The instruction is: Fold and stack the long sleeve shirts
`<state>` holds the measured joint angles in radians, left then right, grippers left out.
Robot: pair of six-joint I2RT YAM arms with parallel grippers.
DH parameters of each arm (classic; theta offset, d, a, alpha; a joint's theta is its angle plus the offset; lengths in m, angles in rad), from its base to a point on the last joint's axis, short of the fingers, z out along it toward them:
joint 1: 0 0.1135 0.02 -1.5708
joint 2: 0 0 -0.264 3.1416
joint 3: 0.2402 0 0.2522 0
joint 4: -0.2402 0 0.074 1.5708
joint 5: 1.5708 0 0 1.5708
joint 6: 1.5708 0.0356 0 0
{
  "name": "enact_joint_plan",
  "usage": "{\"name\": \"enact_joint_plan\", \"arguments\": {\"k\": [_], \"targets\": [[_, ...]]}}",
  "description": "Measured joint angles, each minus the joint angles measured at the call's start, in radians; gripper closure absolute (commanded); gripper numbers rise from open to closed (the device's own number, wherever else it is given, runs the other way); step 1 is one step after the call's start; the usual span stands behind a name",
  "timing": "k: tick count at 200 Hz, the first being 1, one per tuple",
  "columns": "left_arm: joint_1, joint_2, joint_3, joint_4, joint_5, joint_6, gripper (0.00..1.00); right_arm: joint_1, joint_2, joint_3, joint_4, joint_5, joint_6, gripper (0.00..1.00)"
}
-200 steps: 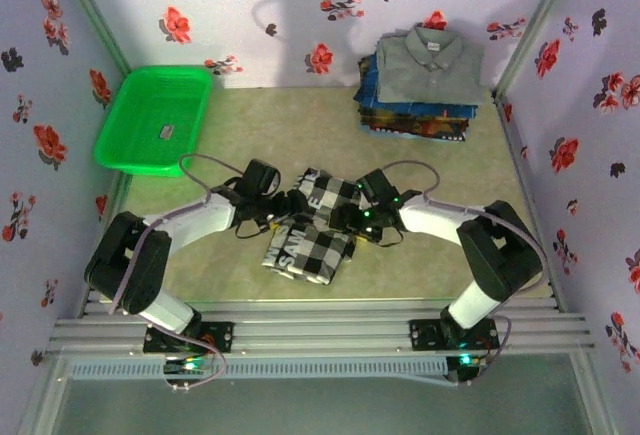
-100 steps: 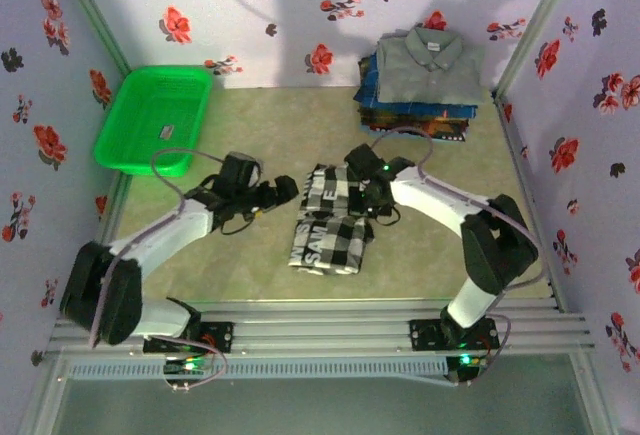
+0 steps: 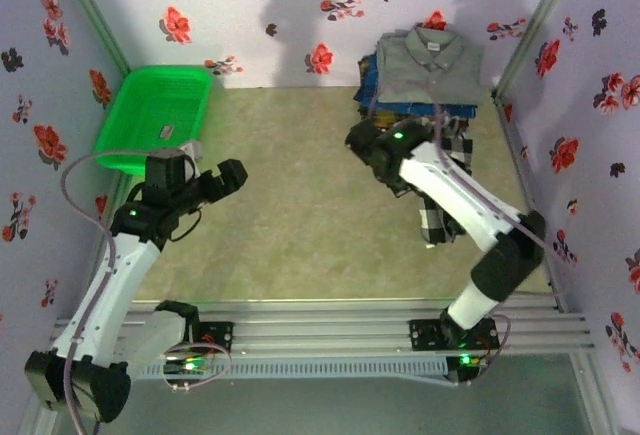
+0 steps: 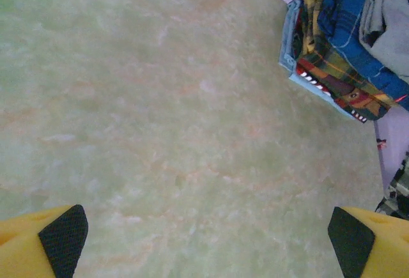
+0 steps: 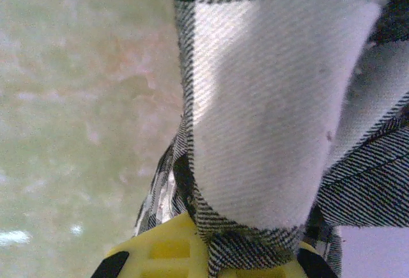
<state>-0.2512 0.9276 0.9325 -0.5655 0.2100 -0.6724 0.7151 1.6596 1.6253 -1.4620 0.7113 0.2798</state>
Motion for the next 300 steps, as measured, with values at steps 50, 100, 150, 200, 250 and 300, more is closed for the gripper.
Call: {"name": "enact_joint_plan", "arguments": {"k": [50, 100, 150, 200, 250, 300], "targets": [[0.011, -0.044, -0.031, -0.082, 0.000, 0.003, 0.00, 0.141, 0.489, 0.039, 0.071, -0.098, -0.026, 0.99], [0.019, -0.082, -0.037, -0.134, 0.000, 0.002, 0.00, 0.197, 0.539, 0.211, 0.170, -0.456, 0.016, 0.45], [-0.023, -0.092, -0.132, -0.070, 0.000, -0.115, 0.00, 0.124, 0.230, 0.058, 0.357, -0.920, 0.115, 0.24], [-0.321, 0.096, -0.206, 0.163, -0.023, -0.292, 0.02, -0.207, -0.190, -0.151, 0.411, -1.041, 0.162, 0.31], [-0.496, 0.447, -0.198, 0.450, -0.027, -0.439, 0.23, -0.201, -0.106, -0.294, 0.460, -1.055, 0.114, 0.33], [-0.490, 0.644, -0.078, 0.533, -0.032, -0.479, 0.44, -0.089, -0.040, -0.374, 0.513, -1.004, 0.071, 0.39]]}}
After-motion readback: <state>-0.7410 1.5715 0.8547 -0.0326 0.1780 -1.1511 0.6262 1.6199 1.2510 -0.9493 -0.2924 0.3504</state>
